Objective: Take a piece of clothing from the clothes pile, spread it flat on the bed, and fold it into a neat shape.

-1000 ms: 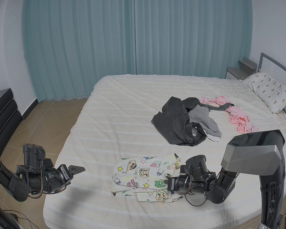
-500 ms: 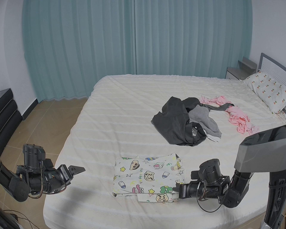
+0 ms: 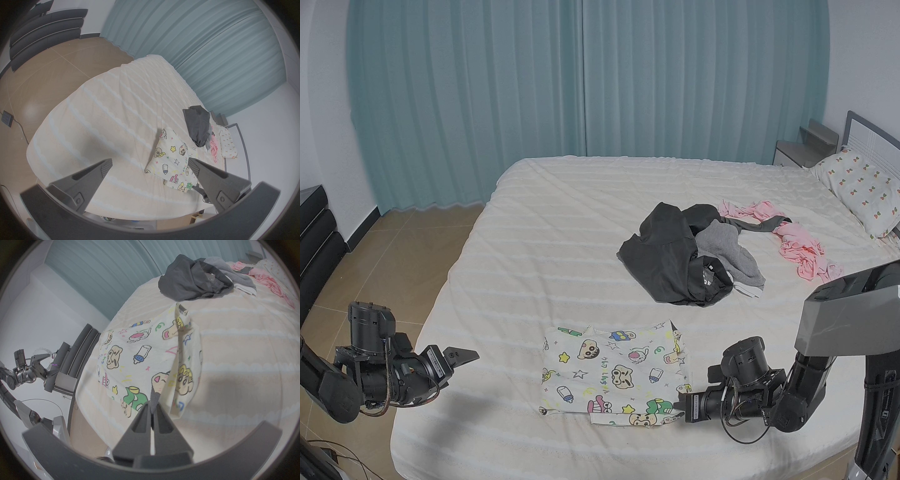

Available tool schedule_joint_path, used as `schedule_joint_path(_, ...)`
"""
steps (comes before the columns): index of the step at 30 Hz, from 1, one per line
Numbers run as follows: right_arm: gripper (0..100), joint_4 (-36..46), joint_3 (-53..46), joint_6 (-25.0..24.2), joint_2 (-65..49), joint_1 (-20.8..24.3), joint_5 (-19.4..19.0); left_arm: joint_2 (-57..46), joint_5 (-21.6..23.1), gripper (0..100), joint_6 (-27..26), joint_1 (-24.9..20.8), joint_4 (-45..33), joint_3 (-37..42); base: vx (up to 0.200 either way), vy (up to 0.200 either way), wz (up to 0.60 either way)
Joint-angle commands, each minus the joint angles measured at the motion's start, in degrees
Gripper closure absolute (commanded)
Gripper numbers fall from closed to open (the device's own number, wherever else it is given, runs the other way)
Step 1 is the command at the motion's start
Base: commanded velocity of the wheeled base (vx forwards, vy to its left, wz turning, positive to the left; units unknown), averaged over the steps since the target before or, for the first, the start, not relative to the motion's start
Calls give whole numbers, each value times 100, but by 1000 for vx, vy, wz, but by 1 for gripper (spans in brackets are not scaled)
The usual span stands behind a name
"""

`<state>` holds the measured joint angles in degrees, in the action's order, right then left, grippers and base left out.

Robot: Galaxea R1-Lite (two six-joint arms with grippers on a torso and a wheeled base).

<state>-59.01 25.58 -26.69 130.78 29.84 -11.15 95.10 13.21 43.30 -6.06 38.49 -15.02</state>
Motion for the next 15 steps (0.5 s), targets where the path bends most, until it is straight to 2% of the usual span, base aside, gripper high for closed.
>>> schedule_joint_path(1,0,13,-18,76,18,-49,-1,9,6,0,3,-1,1,-1,0,0,0)
schedule_joint_path(10,0,13,35,146,-70,-84,8,17,-3,0,3,-1,10,-10,0,0,0)
schedule_joint_path(15,0,13,642,-21,-290,-321,-10,17,6,0,3,-1,10,-1,0,0,0)
